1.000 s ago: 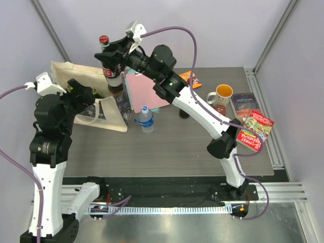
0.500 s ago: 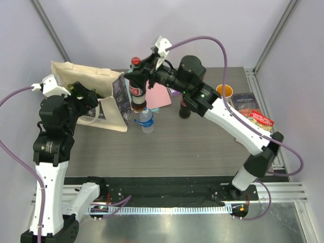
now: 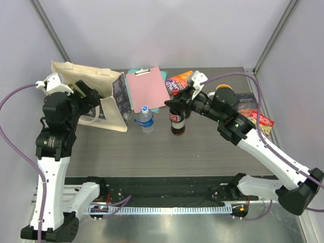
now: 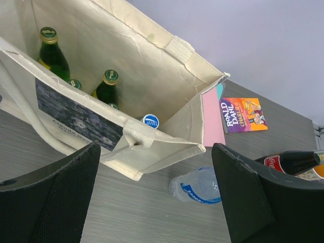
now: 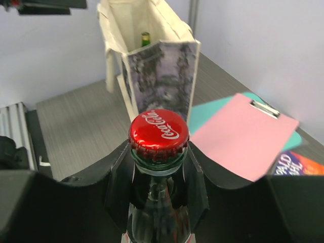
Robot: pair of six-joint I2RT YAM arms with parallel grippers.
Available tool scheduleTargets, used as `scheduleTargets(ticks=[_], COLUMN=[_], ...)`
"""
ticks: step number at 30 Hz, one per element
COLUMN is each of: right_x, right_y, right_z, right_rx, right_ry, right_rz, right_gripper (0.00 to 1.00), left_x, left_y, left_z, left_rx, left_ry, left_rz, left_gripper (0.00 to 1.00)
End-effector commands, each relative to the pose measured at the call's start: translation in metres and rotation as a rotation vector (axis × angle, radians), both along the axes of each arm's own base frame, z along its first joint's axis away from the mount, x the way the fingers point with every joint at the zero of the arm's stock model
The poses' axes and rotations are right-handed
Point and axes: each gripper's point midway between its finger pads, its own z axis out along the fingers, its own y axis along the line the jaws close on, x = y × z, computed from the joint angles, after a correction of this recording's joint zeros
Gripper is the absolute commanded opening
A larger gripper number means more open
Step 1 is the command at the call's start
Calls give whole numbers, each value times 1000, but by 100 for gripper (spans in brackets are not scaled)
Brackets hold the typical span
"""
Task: Take the beverage out of the canvas bag
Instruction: Place the drink at the center of the board.
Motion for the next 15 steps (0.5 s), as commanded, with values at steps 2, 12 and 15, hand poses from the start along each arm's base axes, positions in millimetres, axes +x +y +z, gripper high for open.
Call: scheduleTargets(ticks=[2, 12, 15], right_x=[-6, 19, 30], right_y=[-39, -39, -36], right_z=[45, -12, -26], right_rx=[139, 111, 109], right_ry=[-202, -219, -234], right_rz=[-89, -165, -184], right_gripper=[1, 1, 1], left_x=[6, 11, 9], left_y=[-4, -8, -8], left_z=[2, -4, -5], left_rx=[-21, -46, -54], left_ry=[-20, 3, 7], left_rz=[-13, -22, -17], left_gripper=[90, 91, 91])
